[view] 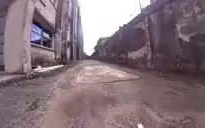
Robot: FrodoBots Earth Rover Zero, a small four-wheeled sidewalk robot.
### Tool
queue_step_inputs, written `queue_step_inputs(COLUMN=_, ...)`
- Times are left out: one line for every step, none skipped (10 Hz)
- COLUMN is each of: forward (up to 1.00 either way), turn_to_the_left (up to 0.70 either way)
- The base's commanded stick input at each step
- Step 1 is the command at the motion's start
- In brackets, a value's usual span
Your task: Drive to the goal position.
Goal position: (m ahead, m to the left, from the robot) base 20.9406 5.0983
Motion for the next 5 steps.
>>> queue_step_inputs(forward=0.5, turn_to_the_left=0.0)
queue_step_inputs(forward=0.5, turn_to_the_left=0.0)
queue_step_inputs(forward=0.5, turn_to_the_left=0.0)
queue_step_inputs(forward=0.5, turn_to_the_left=0.0)
queue_step_inputs(forward=0.5, turn_to_the_left=0.0)
